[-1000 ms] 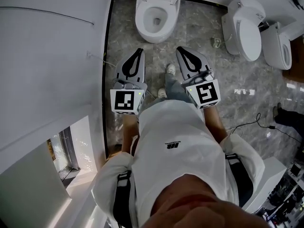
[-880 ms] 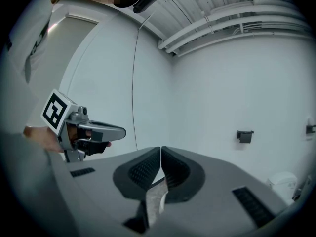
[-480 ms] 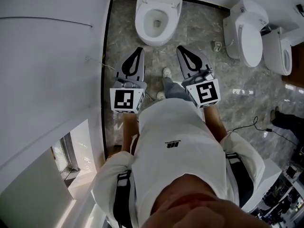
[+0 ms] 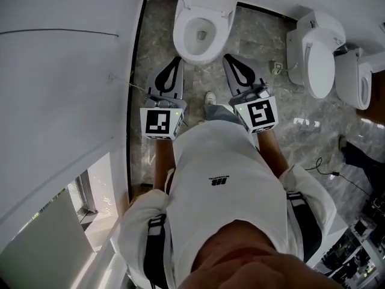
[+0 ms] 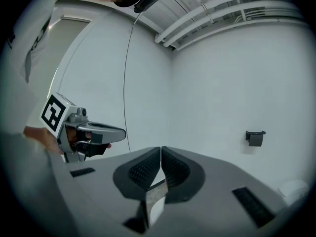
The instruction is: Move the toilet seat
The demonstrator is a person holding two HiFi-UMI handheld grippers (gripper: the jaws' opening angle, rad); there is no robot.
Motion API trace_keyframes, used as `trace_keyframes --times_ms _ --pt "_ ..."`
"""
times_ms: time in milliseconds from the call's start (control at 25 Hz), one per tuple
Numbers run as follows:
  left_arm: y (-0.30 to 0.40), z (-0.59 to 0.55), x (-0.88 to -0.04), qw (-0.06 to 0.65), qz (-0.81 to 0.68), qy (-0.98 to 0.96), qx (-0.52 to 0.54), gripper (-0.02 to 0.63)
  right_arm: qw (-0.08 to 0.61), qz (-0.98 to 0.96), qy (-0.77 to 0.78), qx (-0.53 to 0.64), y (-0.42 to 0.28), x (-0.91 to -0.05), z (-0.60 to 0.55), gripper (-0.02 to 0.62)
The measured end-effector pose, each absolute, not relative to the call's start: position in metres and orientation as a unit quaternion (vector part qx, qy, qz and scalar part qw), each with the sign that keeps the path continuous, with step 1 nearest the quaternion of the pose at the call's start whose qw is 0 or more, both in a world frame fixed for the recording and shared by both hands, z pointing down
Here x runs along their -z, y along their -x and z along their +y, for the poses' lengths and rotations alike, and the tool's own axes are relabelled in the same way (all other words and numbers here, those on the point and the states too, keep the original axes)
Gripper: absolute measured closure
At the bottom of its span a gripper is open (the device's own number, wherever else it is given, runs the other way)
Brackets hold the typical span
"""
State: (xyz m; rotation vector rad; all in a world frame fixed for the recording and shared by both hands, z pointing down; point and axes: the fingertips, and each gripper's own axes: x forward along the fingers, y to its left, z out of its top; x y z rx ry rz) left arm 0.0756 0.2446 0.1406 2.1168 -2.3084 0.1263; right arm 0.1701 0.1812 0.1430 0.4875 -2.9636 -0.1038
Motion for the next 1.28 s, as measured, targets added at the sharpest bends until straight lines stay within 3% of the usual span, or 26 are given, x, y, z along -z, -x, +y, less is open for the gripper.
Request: trace_keyframes --times_ms 680,1280 --pt "-0.036 0.140 -0.169 0.002 -0.723 -0.689 -0.046 0.572 0.033 -0.980 -0.195 0.036 -0.115 -0.162 0.093 0.564" --pt "0.045 0.087 -0.207 0.034 -0.660 -0.750 -0.042 0.572 0.065 -0.950 -0.304 -0.001 -0.070 -0.201 0.049 0.563"
